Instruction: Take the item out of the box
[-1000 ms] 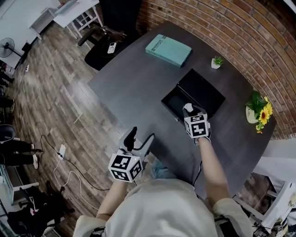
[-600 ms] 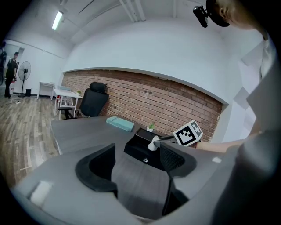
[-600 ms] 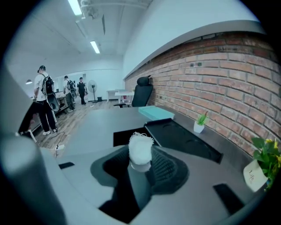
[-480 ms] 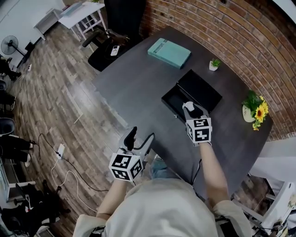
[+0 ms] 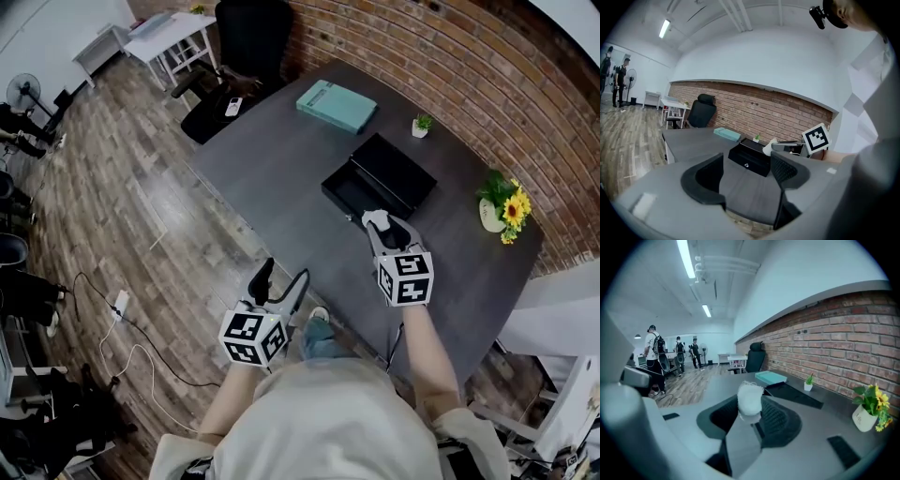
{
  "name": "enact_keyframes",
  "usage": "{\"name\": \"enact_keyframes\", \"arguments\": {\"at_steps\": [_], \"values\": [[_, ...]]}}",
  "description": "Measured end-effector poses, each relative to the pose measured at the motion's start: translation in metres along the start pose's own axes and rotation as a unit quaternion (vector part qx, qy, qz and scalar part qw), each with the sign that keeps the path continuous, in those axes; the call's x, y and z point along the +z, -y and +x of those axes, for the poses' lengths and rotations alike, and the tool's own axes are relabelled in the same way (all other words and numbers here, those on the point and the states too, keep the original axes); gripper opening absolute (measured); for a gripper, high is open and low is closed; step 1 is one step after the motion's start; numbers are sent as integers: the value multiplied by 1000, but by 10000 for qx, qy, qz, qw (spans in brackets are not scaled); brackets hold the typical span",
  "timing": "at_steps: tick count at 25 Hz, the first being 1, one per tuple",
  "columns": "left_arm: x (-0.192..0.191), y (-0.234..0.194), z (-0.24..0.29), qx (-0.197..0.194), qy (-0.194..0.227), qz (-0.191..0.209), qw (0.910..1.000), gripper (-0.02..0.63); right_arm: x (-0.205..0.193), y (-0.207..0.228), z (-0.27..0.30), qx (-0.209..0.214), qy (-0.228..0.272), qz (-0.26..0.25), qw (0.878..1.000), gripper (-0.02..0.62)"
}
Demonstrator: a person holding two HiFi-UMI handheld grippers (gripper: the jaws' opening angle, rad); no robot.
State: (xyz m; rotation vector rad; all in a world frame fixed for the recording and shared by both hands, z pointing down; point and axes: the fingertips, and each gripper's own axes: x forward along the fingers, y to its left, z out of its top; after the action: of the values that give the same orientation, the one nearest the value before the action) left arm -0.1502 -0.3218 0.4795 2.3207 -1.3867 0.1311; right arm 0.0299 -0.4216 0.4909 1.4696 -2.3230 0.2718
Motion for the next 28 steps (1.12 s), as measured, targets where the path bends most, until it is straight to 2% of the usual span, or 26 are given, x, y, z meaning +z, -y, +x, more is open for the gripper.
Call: {"name": "enact_keyframes", "arguments": {"at_steps": [10, 17, 28], "values": [[-21, 37, -55, -14, 205, 59, 9998, 318, -5, -47, -92, 170, 462, 91, 9987, 152], [-49, 67, -91, 26, 279, 32, 9996, 318, -19, -72, -160, 256, 755, 128, 9967, 152], [-84, 114, -145, 12, 290, 73, 9996, 318, -50, -104, -247, 359, 952, 282, 9944, 152]]}}
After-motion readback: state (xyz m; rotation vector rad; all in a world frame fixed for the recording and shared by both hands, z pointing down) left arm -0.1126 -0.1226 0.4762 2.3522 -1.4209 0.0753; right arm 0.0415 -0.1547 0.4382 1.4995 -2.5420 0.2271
